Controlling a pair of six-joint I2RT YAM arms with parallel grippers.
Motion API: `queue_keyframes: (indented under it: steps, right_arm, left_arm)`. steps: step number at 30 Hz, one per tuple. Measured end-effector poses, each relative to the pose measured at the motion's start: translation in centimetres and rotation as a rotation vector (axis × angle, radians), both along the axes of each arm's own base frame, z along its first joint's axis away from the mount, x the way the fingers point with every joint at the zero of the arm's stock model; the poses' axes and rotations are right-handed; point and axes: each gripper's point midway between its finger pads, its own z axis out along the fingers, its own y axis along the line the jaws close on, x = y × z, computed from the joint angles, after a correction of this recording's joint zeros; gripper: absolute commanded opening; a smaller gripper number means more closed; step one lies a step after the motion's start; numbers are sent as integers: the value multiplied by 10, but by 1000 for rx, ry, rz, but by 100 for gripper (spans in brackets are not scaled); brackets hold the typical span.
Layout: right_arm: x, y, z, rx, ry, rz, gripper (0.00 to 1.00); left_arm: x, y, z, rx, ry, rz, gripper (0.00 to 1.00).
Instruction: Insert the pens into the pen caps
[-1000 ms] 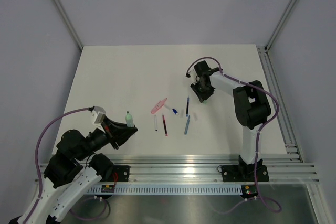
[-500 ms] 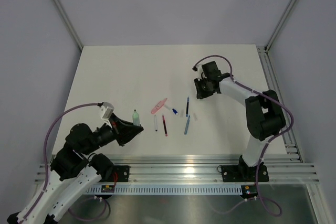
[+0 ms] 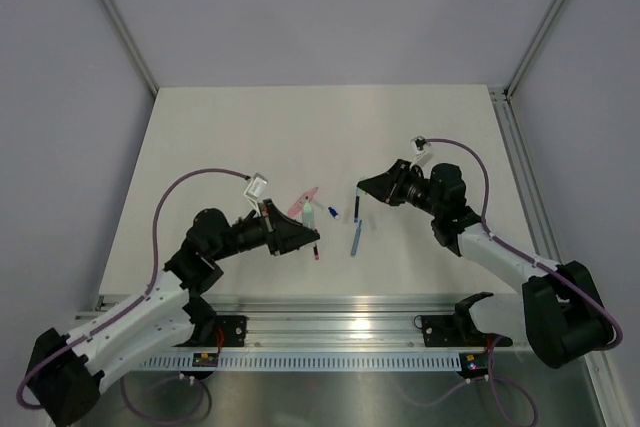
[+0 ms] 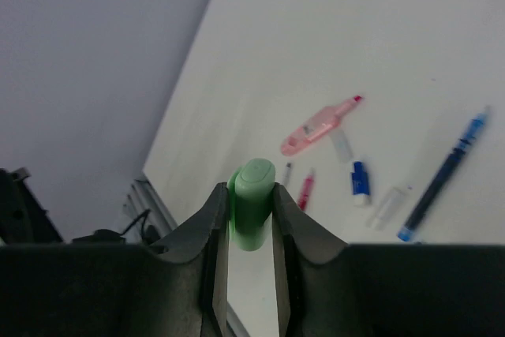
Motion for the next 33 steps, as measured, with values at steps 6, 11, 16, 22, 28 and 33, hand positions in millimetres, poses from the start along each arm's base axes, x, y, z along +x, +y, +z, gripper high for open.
queue_keyframes:
  steps: [6, 11, 16, 22, 28, 33]
  right_arm:
    - [-13, 10, 71, 276, -100, 34, 0]
    - [-24, 13, 122, 446, -180, 89, 0]
    - [-39, 33, 141, 536, -178, 195, 0]
    - [-64, 58, 162, 566, -189, 327, 0]
    - [-81, 69, 183, 592, -229, 399, 0]
    - [-95, 79, 187, 596, -225, 449, 0]
  left_arm:
    - [9, -33, 7, -76, -17, -84, 0]
    - [17, -51, 10, -122, -34, -142, 0]
    - [12, -56, 18, -161, -75, -199, 0]
    - [-1, -53, 37, -223, -144, -263, 0]
    - [-13, -50, 51, -275, -171, -314, 0]
    - [-18, -47, 53, -286, -173, -324, 0]
